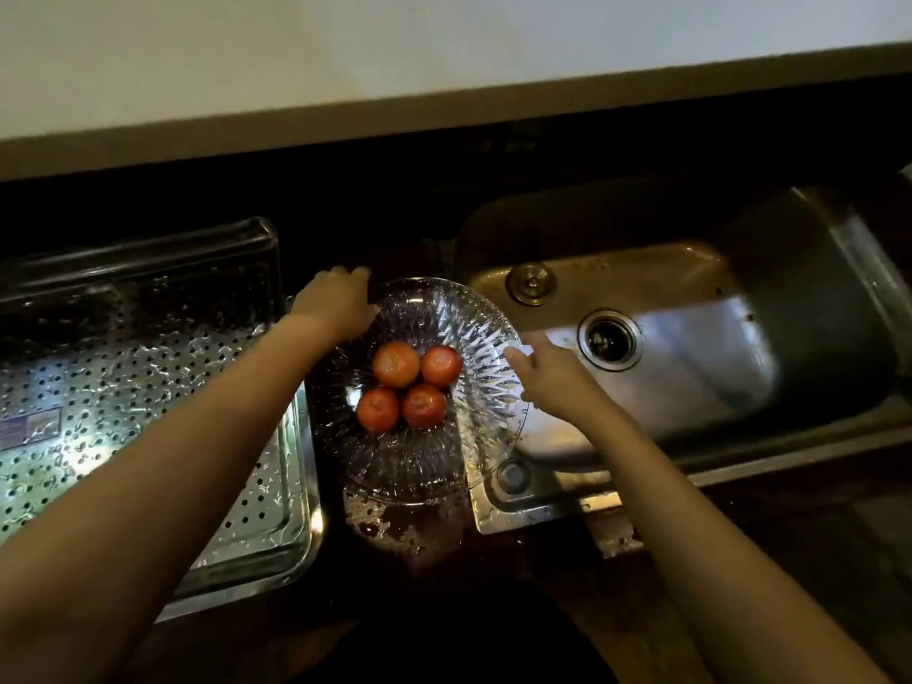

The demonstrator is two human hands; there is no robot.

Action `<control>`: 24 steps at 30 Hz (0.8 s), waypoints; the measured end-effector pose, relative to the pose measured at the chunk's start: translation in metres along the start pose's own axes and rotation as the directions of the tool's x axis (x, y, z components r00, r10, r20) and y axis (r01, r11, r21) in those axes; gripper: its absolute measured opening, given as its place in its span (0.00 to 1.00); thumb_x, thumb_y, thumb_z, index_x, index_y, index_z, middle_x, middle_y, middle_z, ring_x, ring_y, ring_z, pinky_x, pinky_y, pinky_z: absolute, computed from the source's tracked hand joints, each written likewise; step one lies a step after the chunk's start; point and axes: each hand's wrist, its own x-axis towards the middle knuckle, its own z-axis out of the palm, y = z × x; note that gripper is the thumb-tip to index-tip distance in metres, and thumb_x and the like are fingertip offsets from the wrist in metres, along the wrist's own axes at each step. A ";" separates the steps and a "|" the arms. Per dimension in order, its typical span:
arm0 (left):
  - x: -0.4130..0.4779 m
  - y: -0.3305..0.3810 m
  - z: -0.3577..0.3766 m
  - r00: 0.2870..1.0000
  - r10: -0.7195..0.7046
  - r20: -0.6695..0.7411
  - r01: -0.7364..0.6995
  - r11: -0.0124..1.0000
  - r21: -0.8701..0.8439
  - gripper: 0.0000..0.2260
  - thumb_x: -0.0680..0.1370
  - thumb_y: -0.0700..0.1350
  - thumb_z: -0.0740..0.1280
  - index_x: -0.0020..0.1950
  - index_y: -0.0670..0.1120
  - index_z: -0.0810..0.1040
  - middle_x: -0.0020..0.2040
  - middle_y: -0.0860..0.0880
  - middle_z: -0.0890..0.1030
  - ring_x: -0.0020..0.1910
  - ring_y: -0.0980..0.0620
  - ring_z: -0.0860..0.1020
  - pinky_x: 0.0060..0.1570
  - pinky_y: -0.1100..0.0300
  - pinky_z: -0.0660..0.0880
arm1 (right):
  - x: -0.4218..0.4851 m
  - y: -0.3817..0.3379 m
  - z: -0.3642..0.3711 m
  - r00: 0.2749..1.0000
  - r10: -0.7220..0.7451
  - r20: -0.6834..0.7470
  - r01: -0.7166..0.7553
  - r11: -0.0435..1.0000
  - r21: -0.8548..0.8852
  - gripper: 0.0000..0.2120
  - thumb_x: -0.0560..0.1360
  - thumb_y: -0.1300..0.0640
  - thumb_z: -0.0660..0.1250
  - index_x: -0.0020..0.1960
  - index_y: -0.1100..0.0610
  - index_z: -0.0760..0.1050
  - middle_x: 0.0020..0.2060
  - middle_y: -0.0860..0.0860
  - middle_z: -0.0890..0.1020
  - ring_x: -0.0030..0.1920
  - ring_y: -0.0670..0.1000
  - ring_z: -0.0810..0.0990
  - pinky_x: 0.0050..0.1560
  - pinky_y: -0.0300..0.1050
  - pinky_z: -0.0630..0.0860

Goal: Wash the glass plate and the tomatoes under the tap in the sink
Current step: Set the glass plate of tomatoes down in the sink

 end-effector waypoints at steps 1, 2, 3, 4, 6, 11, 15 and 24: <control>0.000 -0.001 0.000 1.000 -0.001 0.013 0.000 0.999 0.046 0.25 0.77 0.49 0.63 0.71 0.43 0.64 0.66 0.36 0.69 0.65 0.36 0.69 0.61 0.45 0.70 | 0.000 0.000 0.005 1.000 0.003 -0.012 -0.002 0.999 0.037 0.21 0.80 0.48 0.53 0.68 0.58 0.63 0.53 0.63 0.79 0.52 0.62 0.79 0.49 0.53 0.76; 0.002 -0.002 0.001 1.000 0.001 0.005 -0.001 0.997 0.078 0.23 0.77 0.49 0.63 0.70 0.42 0.65 0.66 0.36 0.70 0.64 0.36 0.69 0.59 0.45 0.70 | 0.000 0.000 0.009 0.999 0.009 -0.041 -0.006 0.997 0.078 0.18 0.80 0.49 0.53 0.66 0.57 0.64 0.51 0.63 0.80 0.50 0.63 0.80 0.50 0.56 0.77; 0.003 -0.004 0.002 1.000 0.005 -0.001 -0.004 0.994 0.105 0.23 0.77 0.50 0.63 0.70 0.43 0.66 0.65 0.37 0.70 0.63 0.36 0.70 0.58 0.44 0.71 | -0.001 0.001 0.015 0.997 0.009 -0.080 -0.001 0.994 0.109 0.16 0.80 0.50 0.53 0.65 0.57 0.65 0.50 0.63 0.80 0.49 0.63 0.80 0.50 0.59 0.77; 0.002 -0.004 0.001 1.000 0.007 0.001 -0.007 0.993 0.117 0.22 0.78 0.50 0.62 0.69 0.43 0.66 0.64 0.37 0.71 0.63 0.36 0.71 0.57 0.44 0.72 | -0.003 0.000 0.021 0.993 0.009 -0.115 0.004 0.993 0.117 0.14 0.80 0.52 0.53 0.63 0.57 0.65 0.49 0.63 0.81 0.49 0.63 0.79 0.49 0.60 0.78; 0.002 -0.004 0.004 1.000 0.029 -0.002 -0.029 0.992 0.122 0.21 0.78 0.51 0.61 0.70 0.46 0.65 0.63 0.38 0.73 0.61 0.36 0.73 0.54 0.45 0.73 | -0.004 0.003 0.031 0.982 0.016 -0.189 0.015 0.987 0.162 0.14 0.81 0.54 0.52 0.63 0.57 0.66 0.49 0.63 0.81 0.49 0.63 0.79 0.48 0.59 0.77; 0.001 -0.006 0.007 0.998 0.070 -0.008 -0.070 0.996 0.054 0.20 0.78 0.50 0.61 0.70 0.48 0.64 0.61 0.38 0.75 0.59 0.37 0.75 0.51 0.47 0.73 | -0.009 0.002 0.047 0.911 0.009 -0.412 0.120 0.951 0.286 0.14 0.81 0.56 0.52 0.62 0.58 0.71 0.37 0.53 0.78 0.37 0.53 0.75 0.38 0.46 0.68; 0.001 -0.004 0.010 0.995 0.095 -0.014 -0.096 0.994 -0.043 0.23 0.78 0.47 0.62 0.72 0.49 0.62 0.63 0.36 0.71 0.61 0.36 0.72 0.55 0.47 0.72 | -0.011 0.002 0.047 0.838 0.038 -0.544 0.169 0.930 0.327 0.13 0.81 0.58 0.53 0.61 0.57 0.73 0.39 0.50 0.77 0.37 0.48 0.73 0.37 0.46 0.67; 0.007 0.027 -0.011 0.976 0.153 -0.156 -0.188 0.951 -0.245 0.19 0.77 0.43 0.64 0.67 0.43 0.70 0.51 0.41 0.79 0.54 0.41 0.77 0.50 0.54 0.71 | -0.009 0.025 0.009 0.848 0.085 -0.523 0.245 0.812 0.529 0.14 0.81 0.56 0.52 0.60 0.59 0.73 0.35 0.52 0.73 0.35 0.51 0.71 0.36 0.43 0.68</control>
